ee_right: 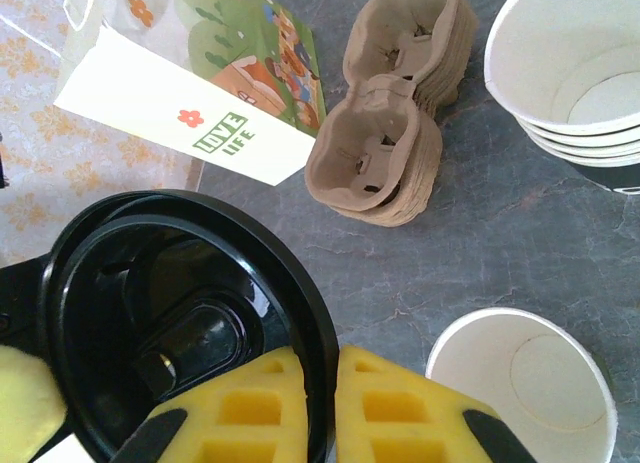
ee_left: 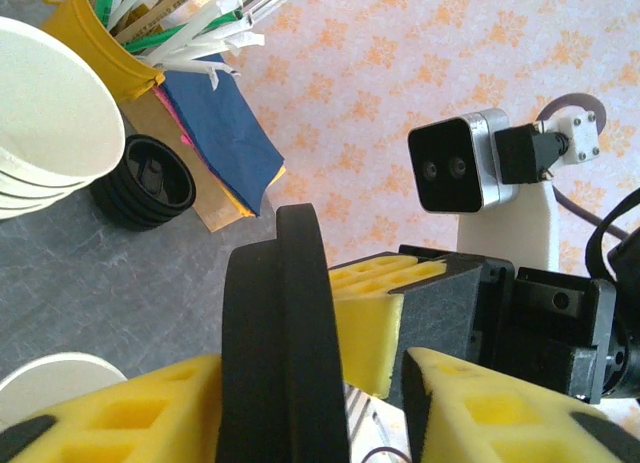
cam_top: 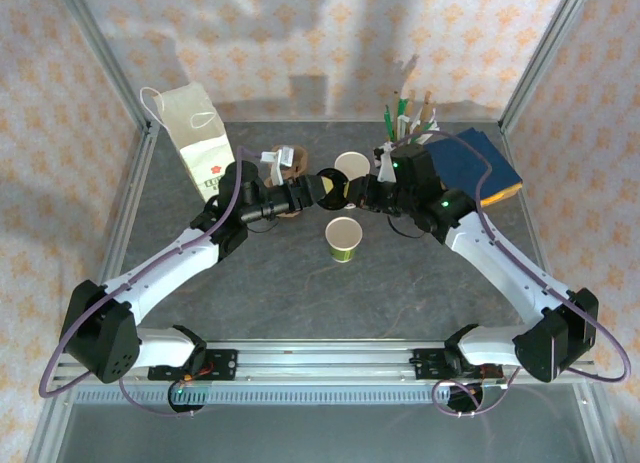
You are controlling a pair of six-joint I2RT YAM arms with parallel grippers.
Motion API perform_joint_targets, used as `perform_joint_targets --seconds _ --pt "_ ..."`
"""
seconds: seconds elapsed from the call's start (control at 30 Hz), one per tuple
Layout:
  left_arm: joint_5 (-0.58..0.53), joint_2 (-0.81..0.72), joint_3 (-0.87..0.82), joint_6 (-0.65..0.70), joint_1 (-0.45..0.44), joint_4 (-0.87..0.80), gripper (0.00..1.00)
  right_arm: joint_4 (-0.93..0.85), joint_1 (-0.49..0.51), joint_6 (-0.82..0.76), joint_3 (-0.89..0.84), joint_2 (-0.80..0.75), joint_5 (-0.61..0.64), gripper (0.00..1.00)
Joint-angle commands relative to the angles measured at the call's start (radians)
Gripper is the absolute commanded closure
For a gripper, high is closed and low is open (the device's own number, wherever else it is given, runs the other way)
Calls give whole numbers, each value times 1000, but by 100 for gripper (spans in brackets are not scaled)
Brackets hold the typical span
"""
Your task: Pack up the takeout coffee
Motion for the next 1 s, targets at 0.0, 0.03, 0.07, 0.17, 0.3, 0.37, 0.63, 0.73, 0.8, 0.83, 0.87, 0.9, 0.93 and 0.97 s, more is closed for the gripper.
perform_joint_targets --seconds 0.0,0.03,0.07,0.17,0.3,0.37,0.63,0.73,0.8,0.83,0.87,0.9,0.93,0.97 --pt "-7 -3 16 9 -6 33 57 27 8 6 17 -7 6 89" --pt "-10 -6 11 9 -7 38 59 28 8 7 16 -6 7 89" --pt "-11 -7 8 9 -7 43 63 31 8 7 16 -7 7 88" --pt "-6 -6 0 3 -6 57 72 43 8 11 11 -10 1 87" --pt "-3 -8 2 1 -7 62 79 63 8 6 5 -24 4 79" --pt "-4 -15 3 3 -5 65 80 83 8 -7 -12 -48 25 72" --pt "4 -48 -2 16 23 23 84 155 8 -180 -96 -213 174 44" --pt "21 -66 -12 5 39 18 83 210 8 -271 -140 -267 197 40" --pt "40 -76 -23 -11 50 20 83 255 8 -332 -175 -295 213 39" --pt "52 -81 -28 -21 56 22 83 282 8 -366 -196 -307 226 39" --pt "60 -87 -33 -35 62 21 83 305 8 -405 -213 -318 225 39" --pt "66 -91 -38 -49 70 14 83 337 8 -451 -239 -327 212 40" --pt "74 -95 -42 -63 78 9 83 383 8 -497 -275 -340 199 40" --pt "79 -100 -46 -77 85 3 83 416 8 -530 -303 -348 190 40"
